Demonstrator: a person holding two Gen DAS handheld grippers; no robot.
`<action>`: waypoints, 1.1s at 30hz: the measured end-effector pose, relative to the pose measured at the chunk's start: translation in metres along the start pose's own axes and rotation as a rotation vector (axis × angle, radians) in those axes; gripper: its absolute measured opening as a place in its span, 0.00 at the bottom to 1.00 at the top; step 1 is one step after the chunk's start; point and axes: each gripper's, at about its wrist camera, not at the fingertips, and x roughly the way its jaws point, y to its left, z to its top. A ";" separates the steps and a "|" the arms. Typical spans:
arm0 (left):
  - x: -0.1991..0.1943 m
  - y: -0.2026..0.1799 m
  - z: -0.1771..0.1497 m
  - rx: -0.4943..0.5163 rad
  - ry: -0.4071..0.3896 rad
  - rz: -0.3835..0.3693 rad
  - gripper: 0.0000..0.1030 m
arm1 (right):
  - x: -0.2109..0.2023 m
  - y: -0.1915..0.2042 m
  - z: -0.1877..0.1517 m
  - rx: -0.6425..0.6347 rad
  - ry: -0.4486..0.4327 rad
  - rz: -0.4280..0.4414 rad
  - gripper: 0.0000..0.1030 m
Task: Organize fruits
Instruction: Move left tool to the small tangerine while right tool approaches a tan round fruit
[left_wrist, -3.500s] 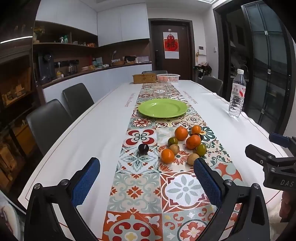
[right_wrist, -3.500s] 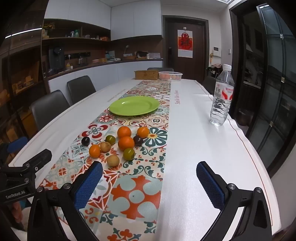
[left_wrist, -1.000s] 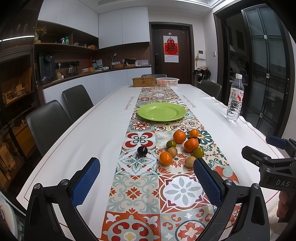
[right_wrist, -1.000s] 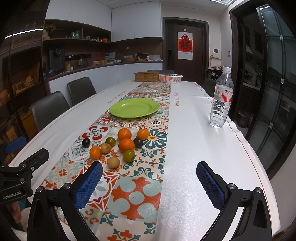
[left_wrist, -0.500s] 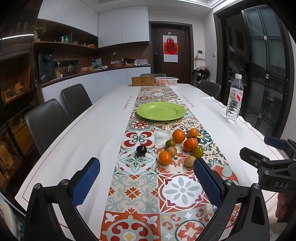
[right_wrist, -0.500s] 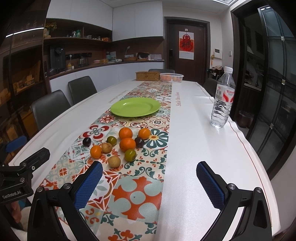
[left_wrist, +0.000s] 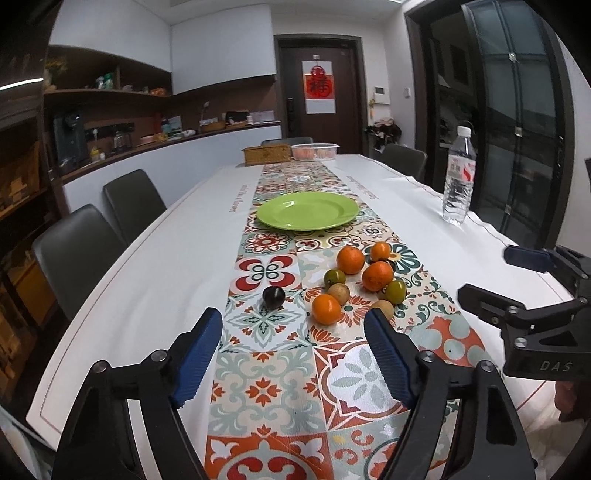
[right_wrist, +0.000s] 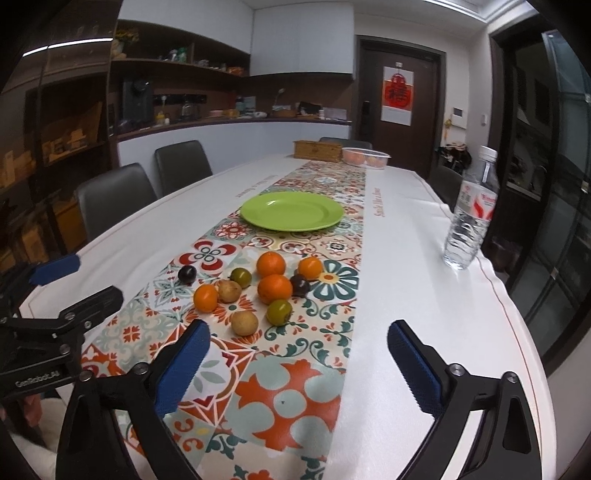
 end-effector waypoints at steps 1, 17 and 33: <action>0.003 0.000 0.000 0.015 0.000 -0.008 0.75 | 0.002 0.002 0.000 -0.007 0.002 0.004 0.87; 0.060 0.000 0.000 0.196 0.096 -0.182 0.54 | 0.058 0.024 -0.001 -0.085 0.126 0.093 0.58; 0.110 -0.002 0.008 0.237 0.224 -0.313 0.42 | 0.101 0.033 0.000 -0.090 0.268 0.182 0.40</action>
